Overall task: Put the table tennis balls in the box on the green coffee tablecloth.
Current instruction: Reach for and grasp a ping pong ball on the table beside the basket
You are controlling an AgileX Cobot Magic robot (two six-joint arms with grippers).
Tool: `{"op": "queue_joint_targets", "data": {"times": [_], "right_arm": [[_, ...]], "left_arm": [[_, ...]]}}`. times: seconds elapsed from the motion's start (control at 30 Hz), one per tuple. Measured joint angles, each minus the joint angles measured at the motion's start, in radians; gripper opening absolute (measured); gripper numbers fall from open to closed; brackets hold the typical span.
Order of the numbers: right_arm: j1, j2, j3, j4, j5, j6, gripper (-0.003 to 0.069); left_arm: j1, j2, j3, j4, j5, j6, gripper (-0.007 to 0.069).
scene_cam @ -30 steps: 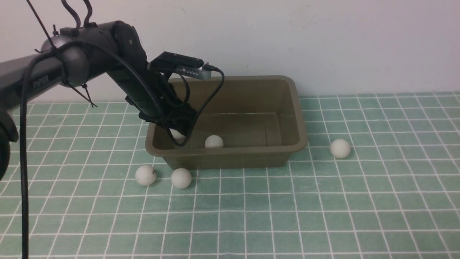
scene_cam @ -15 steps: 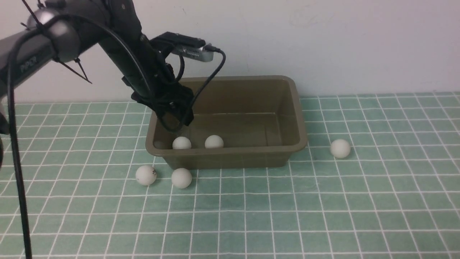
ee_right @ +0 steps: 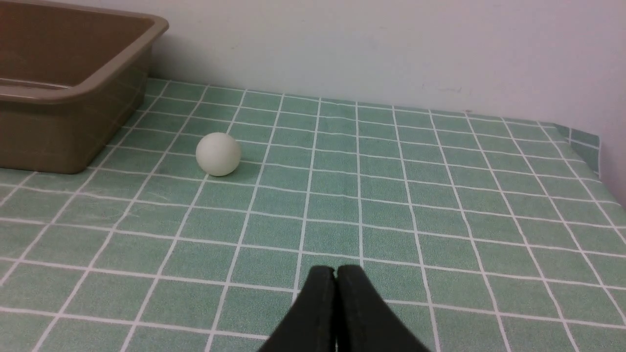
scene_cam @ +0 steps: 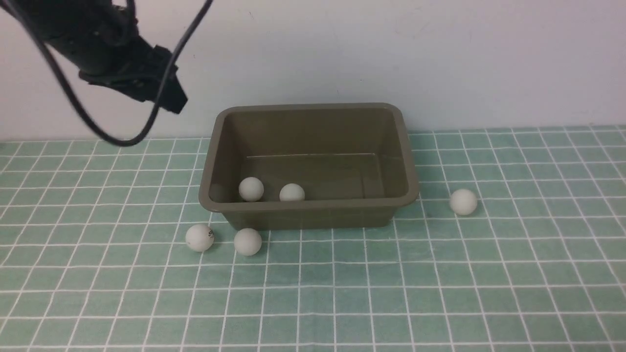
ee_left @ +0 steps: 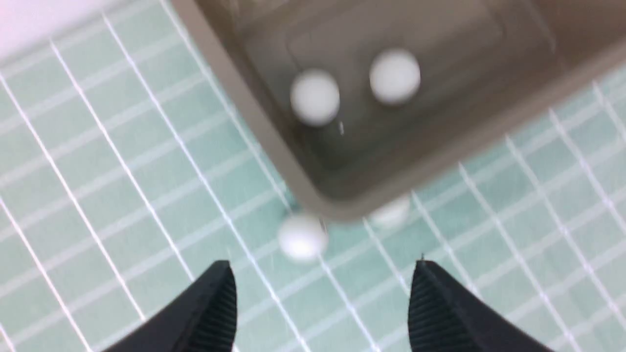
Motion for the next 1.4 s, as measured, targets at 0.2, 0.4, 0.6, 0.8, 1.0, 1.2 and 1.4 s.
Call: {"op": "queue_joint_targets", "data": {"times": [0.2,0.4,0.6,0.8,1.0,1.2,1.4], "right_arm": [[0.000,0.000,0.000,0.000,0.000,0.000,-0.0010],[0.000,0.000,0.000,0.000,0.000,0.000,-0.0010],[0.000,0.000,0.000,0.000,0.000,0.000,-0.0010],[0.000,0.000,0.000,0.000,0.000,0.000,-0.0010],[0.000,0.000,0.000,0.000,0.000,0.000,-0.0010],[0.000,0.000,0.000,0.000,0.000,0.000,-0.0010],[0.000,0.000,0.000,0.000,0.000,0.000,-0.0010]], "left_arm": [[0.042,-0.098,0.186,-0.016,-0.004,0.097,0.0426],[0.059,-0.181,0.489,-0.029,-0.202,0.385,0.0426],[0.059,-0.161,0.593,-0.108,-0.370,0.565,0.0426],[0.059,-0.087,0.600,-0.194,-0.435,0.689,0.0440],[0.059,-0.023,0.600,-0.204,-0.449,0.781,0.0500],[0.059,0.032,0.600,-0.207,-0.465,0.851,0.0580],[0.059,0.038,0.600,-0.235,-0.518,0.912,0.0587]]}}
